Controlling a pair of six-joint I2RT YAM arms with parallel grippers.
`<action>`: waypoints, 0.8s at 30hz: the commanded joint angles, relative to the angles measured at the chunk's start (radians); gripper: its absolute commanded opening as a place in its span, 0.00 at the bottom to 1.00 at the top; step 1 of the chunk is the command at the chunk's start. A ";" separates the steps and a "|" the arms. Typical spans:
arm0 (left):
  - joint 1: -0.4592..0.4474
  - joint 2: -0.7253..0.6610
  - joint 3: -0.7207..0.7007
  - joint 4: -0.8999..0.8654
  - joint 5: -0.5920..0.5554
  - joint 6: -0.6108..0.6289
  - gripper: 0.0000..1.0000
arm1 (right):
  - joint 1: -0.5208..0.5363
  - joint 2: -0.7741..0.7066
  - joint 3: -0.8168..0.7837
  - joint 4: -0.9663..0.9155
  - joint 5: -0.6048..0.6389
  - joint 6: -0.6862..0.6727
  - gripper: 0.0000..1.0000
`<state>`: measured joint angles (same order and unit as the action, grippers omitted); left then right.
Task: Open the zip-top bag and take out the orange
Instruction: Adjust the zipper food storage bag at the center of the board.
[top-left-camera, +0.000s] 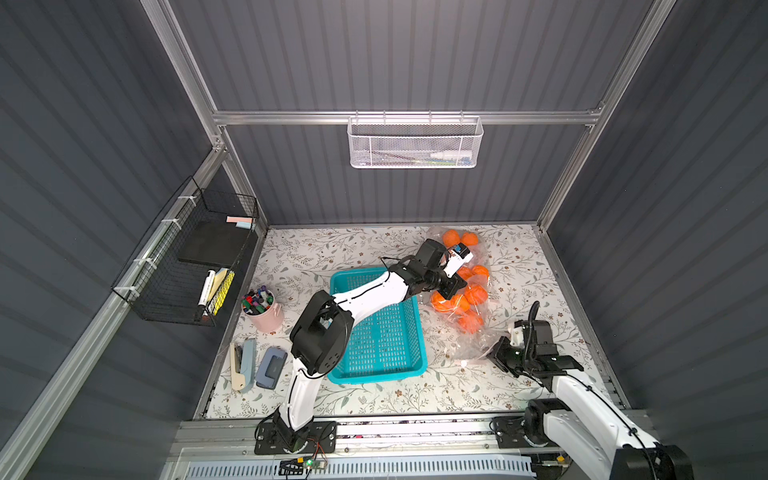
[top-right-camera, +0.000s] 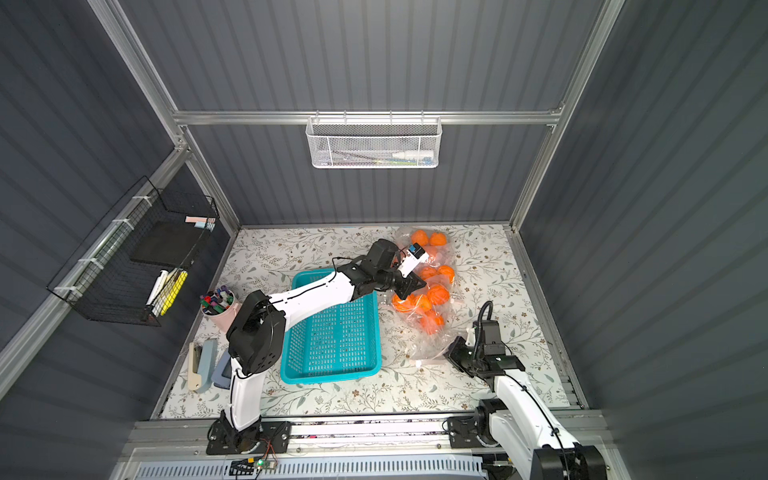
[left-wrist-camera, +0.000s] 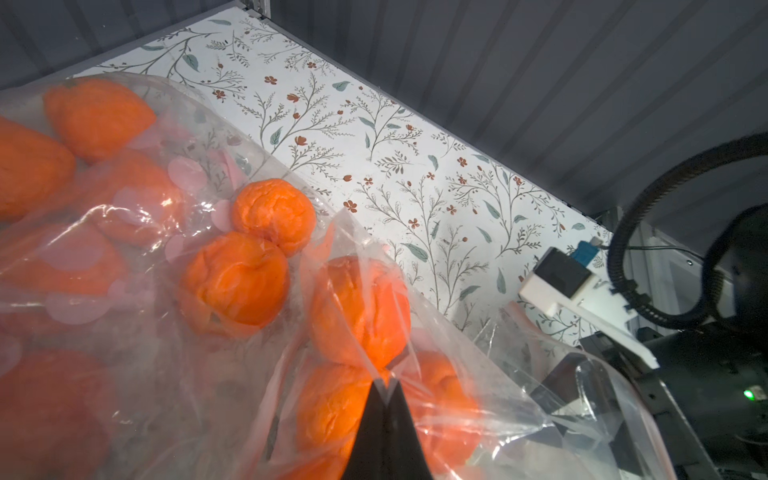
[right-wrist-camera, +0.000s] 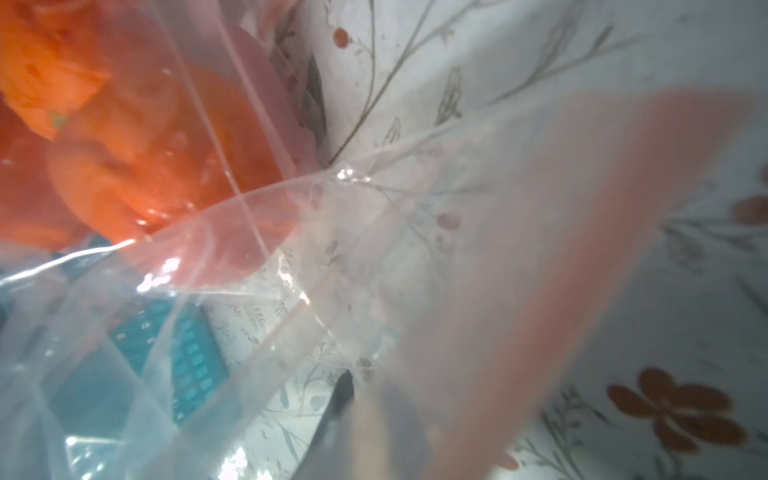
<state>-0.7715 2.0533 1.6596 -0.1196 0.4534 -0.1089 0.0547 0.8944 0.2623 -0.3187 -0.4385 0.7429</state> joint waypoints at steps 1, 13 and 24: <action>-0.005 -0.082 -0.010 0.032 0.033 0.021 0.00 | 0.012 0.043 0.014 -0.036 0.020 -0.011 0.19; -0.006 -0.155 0.019 0.028 0.074 0.083 0.00 | 0.020 0.018 0.017 -0.066 0.052 -0.010 0.20; -0.015 -0.318 -0.181 0.235 0.329 0.289 0.00 | 0.022 -0.046 -0.022 -0.012 0.048 -0.008 0.24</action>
<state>-0.7761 1.8225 1.5398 -0.0338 0.6483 0.0864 0.0711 0.8711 0.2569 -0.3420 -0.4023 0.7326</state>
